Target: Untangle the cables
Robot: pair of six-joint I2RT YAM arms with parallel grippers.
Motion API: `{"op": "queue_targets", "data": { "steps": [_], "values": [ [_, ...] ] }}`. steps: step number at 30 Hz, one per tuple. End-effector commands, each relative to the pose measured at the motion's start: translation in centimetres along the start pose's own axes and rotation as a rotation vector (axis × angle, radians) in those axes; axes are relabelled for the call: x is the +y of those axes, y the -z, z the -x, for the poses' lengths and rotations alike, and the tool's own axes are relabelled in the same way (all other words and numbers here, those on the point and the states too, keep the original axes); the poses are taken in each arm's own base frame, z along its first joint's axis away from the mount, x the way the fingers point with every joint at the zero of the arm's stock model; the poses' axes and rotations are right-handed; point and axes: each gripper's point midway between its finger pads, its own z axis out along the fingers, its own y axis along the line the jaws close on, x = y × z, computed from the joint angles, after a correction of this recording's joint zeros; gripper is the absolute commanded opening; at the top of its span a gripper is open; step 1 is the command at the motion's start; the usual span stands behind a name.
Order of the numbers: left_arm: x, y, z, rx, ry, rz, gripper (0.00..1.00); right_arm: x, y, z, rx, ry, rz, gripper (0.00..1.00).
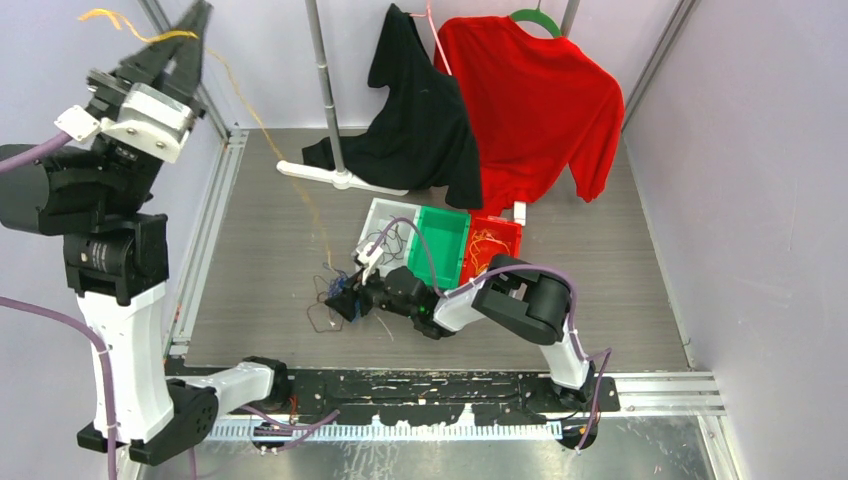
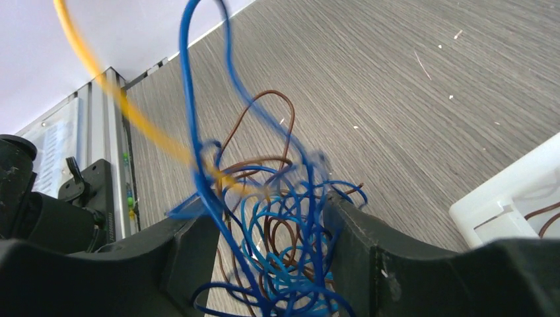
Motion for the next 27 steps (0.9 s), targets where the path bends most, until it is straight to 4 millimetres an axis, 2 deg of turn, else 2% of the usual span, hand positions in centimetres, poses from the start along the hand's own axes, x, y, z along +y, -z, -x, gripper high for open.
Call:
{"op": "queue_targets", "data": {
  "steps": [1, 6, 8, 12, 15, 20, 22, 27],
  "values": [
    [8.6, 0.9, 6.9, -0.185, -0.236, 0.36, 0.0, -0.2, -0.1, 0.0, -0.032, -0.021, -0.01, 0.63],
    [10.5, 1.4, 10.2, -0.288, -0.329, 0.441, 0.0, -0.5, 0.0, -1.1, -0.013, -0.038, -0.019, 0.65],
    [11.1, 1.5, 10.9, -0.301, -0.332, 0.465, 0.0, -0.6, 0.1, -1.3, -0.009, -0.043, -0.021, 0.66],
    [10.8, 1.3, 10.8, -0.295, -0.327, 0.44, 0.0, -0.4, 0.4, -0.8, -0.019, -0.047, -0.019, 0.67],
    [8.1, 0.7, 8.9, -0.239, -0.263, 0.304, 0.0, 0.1, 0.6, 1.3, -0.06, -0.044, -0.015, 0.7],
    [2.5, 1.1, 5.4, -0.164, -0.131, 0.092, 0.0, 2.4, 1.9, 8.1, -0.143, -0.022, 0.023, 0.77],
    [0.5, 1.8, 3.8, -0.122, -0.058, 0.039, 0.0, 3.6, 2.8, 10.4, -0.163, -0.022, 0.06, 0.83],
    [-5.2, 3.9, 0.3, -0.033, 0.112, -0.114, 0.0, 5.8, 4.5, 13.5, -0.156, 0.019, 0.128, 0.91]
  ]
}}
